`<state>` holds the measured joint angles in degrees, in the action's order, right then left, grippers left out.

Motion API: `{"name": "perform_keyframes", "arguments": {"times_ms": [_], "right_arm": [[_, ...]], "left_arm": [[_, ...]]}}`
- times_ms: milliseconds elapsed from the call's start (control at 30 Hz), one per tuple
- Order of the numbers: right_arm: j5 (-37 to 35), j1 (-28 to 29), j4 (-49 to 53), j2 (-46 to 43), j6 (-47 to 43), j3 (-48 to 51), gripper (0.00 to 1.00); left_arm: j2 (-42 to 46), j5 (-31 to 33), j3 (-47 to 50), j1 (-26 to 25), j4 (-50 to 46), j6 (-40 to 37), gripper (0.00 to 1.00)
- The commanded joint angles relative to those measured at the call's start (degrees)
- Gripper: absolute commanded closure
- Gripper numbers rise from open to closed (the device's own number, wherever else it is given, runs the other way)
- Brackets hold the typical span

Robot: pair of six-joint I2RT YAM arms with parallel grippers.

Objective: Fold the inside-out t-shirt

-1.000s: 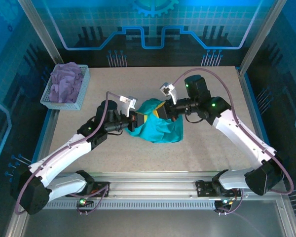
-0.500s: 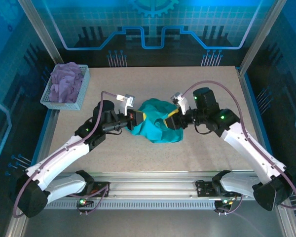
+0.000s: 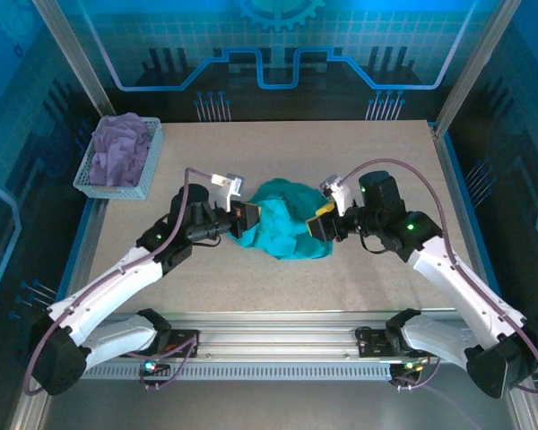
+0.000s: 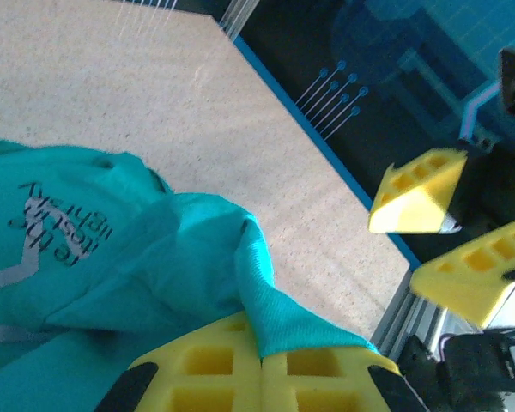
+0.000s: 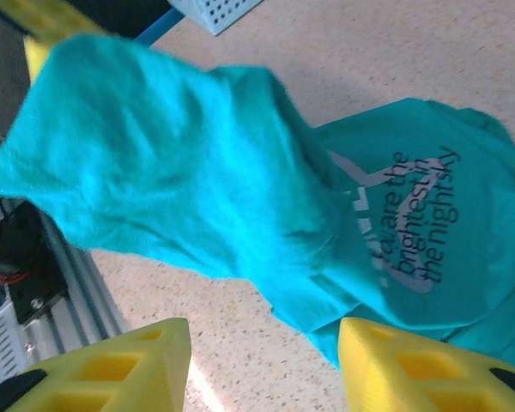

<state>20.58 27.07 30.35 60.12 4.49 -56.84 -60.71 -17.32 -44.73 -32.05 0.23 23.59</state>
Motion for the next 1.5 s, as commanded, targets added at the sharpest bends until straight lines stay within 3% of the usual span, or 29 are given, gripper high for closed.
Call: {"name": "perform_keyframes", "arguments": {"times_ms": [0, 133, 267, 367, 467, 567, 700, 867, 967, 1067, 1133, 1167, 1233, 1333, 1467], "right_arm": [[-6.15, -1.32, -1.58, 2.38, 1.71, -0.37, 0.51], [-7.22, -1.33, -5.01, 6.64, 3.71, -0.47, 0.51], [-10.05, -1.11, -8.87, 12.11, 5.84, -0.3, 0.5], [-13.58, -0.46, -12.02, 17.75, 6.97, -0.94, 0.5], [-17.19, -0.09, -14.39, 24.87, 7.13, -3.83, 0.49], [-21.8, 0.0, -14.64, 32.93, 5.85, -8.63, 0.46], [-25.84, 0.07, -13.9, 41.82, 3.51, -14.82, 0.4], [-30.56, 0.35, -5.42, 52.48, 0.6, -25.1, 0.33], [-33.23, 0.05, -1.22, 56.38, -1.0, -29.0, 0.32], [-31.22, -0.43, 2.22, 60.3, -1.7, -32.6, 0.37], [-30.3, -0.84, 2.73, 61.66, -2.0, -33.83, 0.52], [-30.0, -1.16, 2.63, 61.66, -2.12, -34.25, 0.64], [-30.14, -1.78, 1.48, 60.14, -2.42, -34.12, 0.8], [-30.24, -3.26, -1.72, 54.03, -3.38, -32.95, 0.99], [-28.7, -5.97, -7.14, 42.42, -4.54, -31.27, 1.0]], "left_arm": [[-0.14, 3.41, 5.05, 0.17, -4.7, 0.17, 0.89], [0.86, 10.82, 8.89, 0.15, -12.04, 3.72, 0.64], [5.07, 22.36, 9.09, 0.39, -20.09, 5.43, 0.41], [7.61, 27.69, 9.61, 2.49, -18.44, 6.18, 0.27], [3.61, 25.16, 8.94, 6.25, -12.15, 7.12, 0.21], [-7.2, 21.63, 3.06, 10.45, -10.62, 8.04, 0.18], [-20.95, 19.26, -3.7, 12.98, -8.27, 7.69, 0.15], [-34.96, 12.81, -10.02, 14.3, -7.8, 8.68, 0.15], [-38.65, 8.72, -10.36, 14.3, -5.94, 9.44, 0.24], [-40.4, 5.59, -9.56, 14.3, -3.71, 10.35, 0.44], [-40.85, 3.63, -8.98, 14.3, -1.89, 10.98, 0.62], [-40.79, 2.78, -8.88, 14.45, -1.24, 11.17, 0.76], [-39.95, 1.54, -8.88, 14.92, -0.29, 11.45, 0.99], [-36.08, 0.8, -8.56, 16.6, 1.7, 12.55, 1.0], [-27.65, 0.41, -10.0, 19.09, 4.32, 13.42, 1.0]]}}
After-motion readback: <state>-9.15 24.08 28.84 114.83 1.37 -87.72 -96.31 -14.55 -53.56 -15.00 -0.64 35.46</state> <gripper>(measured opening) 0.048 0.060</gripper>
